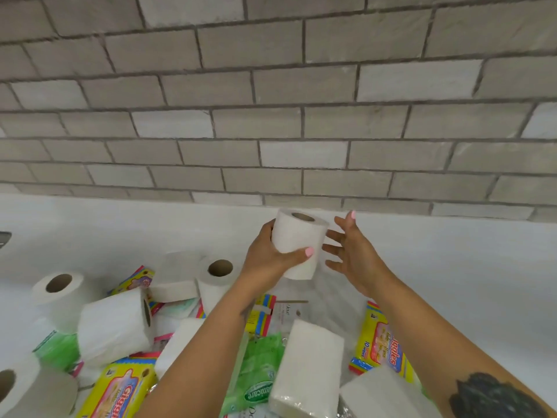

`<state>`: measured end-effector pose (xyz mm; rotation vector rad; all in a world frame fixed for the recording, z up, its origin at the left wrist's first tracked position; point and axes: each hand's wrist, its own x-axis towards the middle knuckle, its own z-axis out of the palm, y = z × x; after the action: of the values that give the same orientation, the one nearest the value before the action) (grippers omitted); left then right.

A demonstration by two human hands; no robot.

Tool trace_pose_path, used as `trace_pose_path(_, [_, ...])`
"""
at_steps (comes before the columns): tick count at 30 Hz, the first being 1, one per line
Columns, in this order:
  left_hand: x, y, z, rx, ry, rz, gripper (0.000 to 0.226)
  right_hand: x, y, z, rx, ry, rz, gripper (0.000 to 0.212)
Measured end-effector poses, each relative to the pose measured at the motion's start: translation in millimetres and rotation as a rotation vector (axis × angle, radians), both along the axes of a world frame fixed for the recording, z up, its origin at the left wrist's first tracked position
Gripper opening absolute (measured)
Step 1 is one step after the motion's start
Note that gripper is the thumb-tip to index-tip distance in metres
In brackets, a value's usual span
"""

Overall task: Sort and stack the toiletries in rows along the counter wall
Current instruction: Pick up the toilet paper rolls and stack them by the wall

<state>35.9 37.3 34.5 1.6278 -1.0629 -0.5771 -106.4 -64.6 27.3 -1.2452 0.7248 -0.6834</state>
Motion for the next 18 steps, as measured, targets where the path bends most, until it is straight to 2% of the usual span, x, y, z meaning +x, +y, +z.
trace_pose_path(2, [12.1, 8.6, 10.4, -0.039, 0.009, 0.064, 0.075, 15.8, 3.1, -0.5, 0.020, -0.010, -0.032, 0.068])
trace_pose_path(6, [36.8, 27.4, 26.6, -0.120, 0.045, 0.147, 0.075, 44.0, 18.5, -12.9, -0.057, 0.119, 0.035, 0.048])
trace_pose_path(10, [58.8, 43.5, 33.9, -0.173, 0.068, 0.201, 0.069, 78.2, 42.5, -29.0, -0.157, 0.221, 0.234, 0.099])
trace_pose_path(12, [68.0, 49.7, 34.0, -0.173, 0.072, 0.219, 0.074, 97.2, 55.1, -40.5, -0.236, 0.229, 0.316, 0.107])
trace_pose_path(14, [74.6, 55.7, 33.8, -0.168, 0.064, 0.226, 0.080, 114.5, 65.2, -51.7, -0.296, 0.173, 0.351, 0.102])
trace_pose_path(18, [82.8, 65.3, 33.2, -0.167, 0.051, 0.252, 0.073, 140.5, 81.0, -64.4, -0.351, 0.154, 0.269, 0.117])
